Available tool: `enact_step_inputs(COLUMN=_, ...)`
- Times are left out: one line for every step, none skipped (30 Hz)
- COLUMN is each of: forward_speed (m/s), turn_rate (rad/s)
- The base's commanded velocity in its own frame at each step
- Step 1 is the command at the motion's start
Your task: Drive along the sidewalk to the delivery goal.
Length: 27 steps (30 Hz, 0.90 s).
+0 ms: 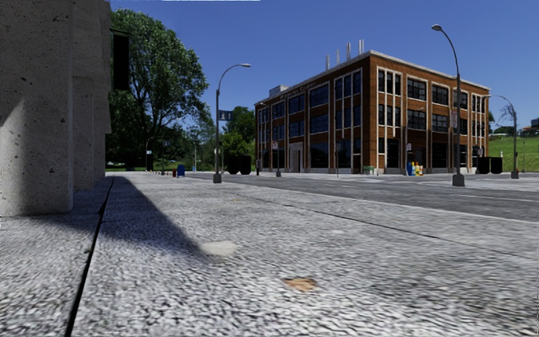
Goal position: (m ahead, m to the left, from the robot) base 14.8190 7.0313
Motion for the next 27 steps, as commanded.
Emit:
enact_step_inputs(forward_speed=2.0, turn_rate=0.41)
enact_step_inputs(forward_speed=2.0, turn_rate=0.44)
enact_step_inputs(forward_speed=2.0, turn_rate=0.45)
enact_step_inputs(forward_speed=2.0, turn_rate=0.45)
enact_step_inputs(forward_speed=2.0, turn_rate=0.45)
enact_step_inputs(forward_speed=2.0, turn_rate=0.45)
enact_step_inputs(forward_speed=2.0, turn_rate=0.45)
enact_step_inputs(forward_speed=2.0, turn_rate=0.46)
enact_step_inputs(forward_speed=2.0, turn_rate=0.46)
enact_step_inputs(forward_speed=2.0, turn_rate=0.47)
enact_step_inputs(forward_speed=2.0, turn_rate=0.48)
enact_step_inputs(forward_speed=2.0, turn_rate=0.48)
enact_step_inputs(forward_speed=2.0, turn_rate=0.49)
enact_step_inputs(forward_speed=2.0, turn_rate=0.5)
enact_step_inputs(forward_speed=2.0, turn_rate=0.51)
enact_step_inputs(forward_speed=2.0, turn_rate=0.51)
enact_step_inputs(forward_speed=2.0, turn_rate=0.51)
enact_step_inputs(forward_speed=2.0, turn_rate=0.52)
enact_step_inputs(forward_speed=2.0, turn_rate=0.52)
enact_step_inputs(forward_speed=2.0, turn_rate=0.52)
enact_step_inputs(forward_speed=2.0, turn_rate=0.53)
enact_step_inputs(forward_speed=2.0, turn_rate=0.53)
enact_step_inputs(forward_speed=2.0, turn_rate=0.53)
enact_step_inputs(forward_speed=2.0, turn_rate=0.53)
enact_step_inputs(forward_speed=2.0, turn_rate=0.53)
enact_step_inputs(forward_speed=2.0, turn_rate=0.53)
enact_step_inputs(forward_speed=2.0, turn_rate=0.53)
